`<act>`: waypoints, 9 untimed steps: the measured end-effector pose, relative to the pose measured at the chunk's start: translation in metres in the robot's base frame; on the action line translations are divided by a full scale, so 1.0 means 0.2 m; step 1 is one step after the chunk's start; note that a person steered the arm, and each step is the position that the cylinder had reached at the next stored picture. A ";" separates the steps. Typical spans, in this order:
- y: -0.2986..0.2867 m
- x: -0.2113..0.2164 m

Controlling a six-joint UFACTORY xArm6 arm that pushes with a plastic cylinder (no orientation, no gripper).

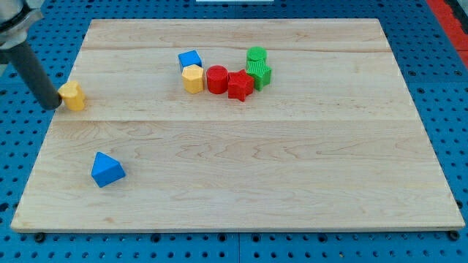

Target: Move the yellow heart to the right side slightly

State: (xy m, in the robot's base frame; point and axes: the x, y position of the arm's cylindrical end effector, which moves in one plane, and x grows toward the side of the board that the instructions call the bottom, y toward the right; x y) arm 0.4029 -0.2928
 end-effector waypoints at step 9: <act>0.62 -0.47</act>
State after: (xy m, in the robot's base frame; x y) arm 0.3084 -0.1687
